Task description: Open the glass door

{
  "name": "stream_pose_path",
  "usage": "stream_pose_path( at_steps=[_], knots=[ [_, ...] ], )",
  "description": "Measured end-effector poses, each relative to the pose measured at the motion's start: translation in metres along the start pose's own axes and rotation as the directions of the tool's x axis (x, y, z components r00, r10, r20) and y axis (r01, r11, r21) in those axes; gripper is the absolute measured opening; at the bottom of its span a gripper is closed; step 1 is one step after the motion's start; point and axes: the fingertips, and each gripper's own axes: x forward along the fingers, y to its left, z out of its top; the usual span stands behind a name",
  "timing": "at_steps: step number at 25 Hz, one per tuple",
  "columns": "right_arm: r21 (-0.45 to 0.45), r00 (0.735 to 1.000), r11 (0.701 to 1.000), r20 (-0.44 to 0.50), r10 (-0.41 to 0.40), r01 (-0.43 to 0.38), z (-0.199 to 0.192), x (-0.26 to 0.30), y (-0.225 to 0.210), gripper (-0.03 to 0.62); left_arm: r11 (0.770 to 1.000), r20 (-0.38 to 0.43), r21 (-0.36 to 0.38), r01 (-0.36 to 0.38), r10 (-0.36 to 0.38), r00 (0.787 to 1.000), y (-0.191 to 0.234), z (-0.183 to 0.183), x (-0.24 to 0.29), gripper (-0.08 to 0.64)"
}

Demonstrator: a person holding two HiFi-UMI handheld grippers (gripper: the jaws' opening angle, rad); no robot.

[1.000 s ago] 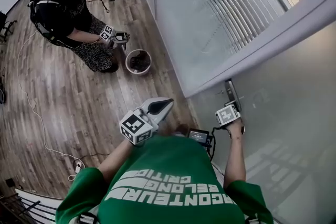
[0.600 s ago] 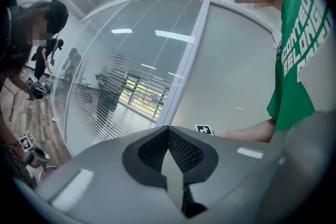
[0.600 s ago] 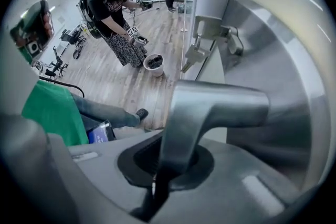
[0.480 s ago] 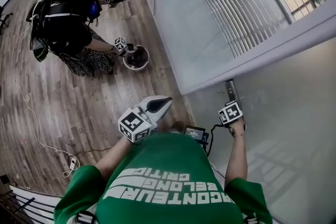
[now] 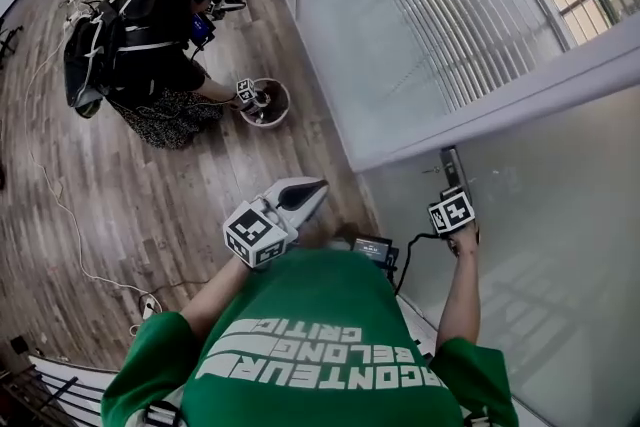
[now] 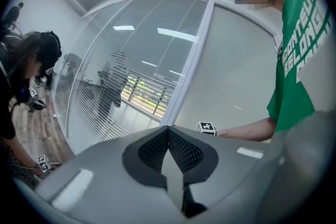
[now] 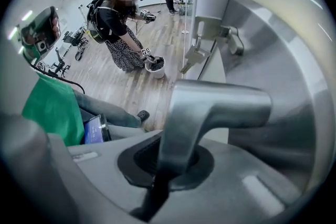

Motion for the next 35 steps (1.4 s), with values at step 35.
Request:
stream_pose_path(
  at_steps=[35],
  knots=[
    [0.054, 0.816, 0.992, 0.565, -0.126, 0.115, 0.045, 0.033, -0.005, -0.006, 0.989, -0.097, 0.032, 0.143, -0.14, 0.985, -0.025, -0.025, 0.099, 0.017]
  ],
)
